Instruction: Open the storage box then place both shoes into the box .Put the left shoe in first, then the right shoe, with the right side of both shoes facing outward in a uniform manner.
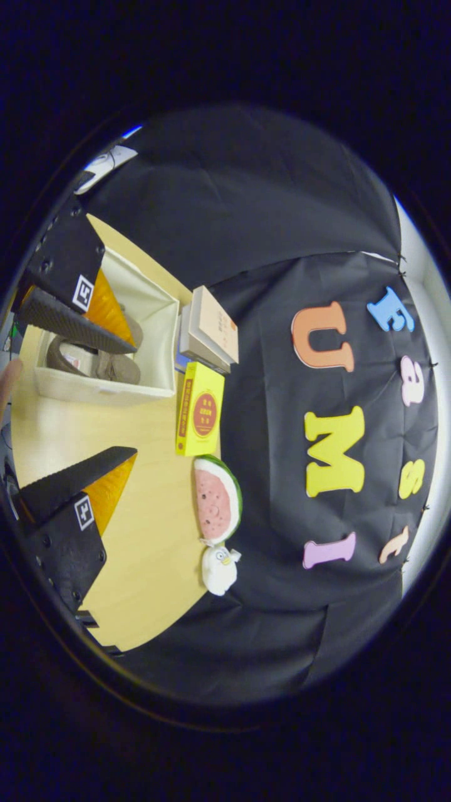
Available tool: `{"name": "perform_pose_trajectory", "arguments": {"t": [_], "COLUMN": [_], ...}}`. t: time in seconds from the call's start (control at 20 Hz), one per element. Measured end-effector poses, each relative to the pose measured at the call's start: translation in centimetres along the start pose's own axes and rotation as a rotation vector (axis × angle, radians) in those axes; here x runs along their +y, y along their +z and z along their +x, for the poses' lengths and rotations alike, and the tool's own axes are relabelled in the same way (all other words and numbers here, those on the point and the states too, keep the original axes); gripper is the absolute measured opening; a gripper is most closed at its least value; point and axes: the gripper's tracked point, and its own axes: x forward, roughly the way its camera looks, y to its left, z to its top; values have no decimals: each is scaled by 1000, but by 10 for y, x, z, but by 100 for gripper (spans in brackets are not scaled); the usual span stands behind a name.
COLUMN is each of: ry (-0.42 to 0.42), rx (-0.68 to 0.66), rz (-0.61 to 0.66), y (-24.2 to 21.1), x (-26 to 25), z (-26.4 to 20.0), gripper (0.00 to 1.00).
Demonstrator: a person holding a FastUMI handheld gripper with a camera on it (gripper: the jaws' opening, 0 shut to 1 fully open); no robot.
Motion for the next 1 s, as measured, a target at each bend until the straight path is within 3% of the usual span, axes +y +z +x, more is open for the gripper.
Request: {"name": "perform_pose_trajectory", "arguments": {"t": [0.15,0.45,1.0], "ry": [-32,-139,-176], "rx": [-120,-350,-428], "rz": [-8,-19,-11], "y": [15,31,-17], "x": [-42,-132,-204], "z": [-29,-90,-133], "gripper": [95,95,95]}}
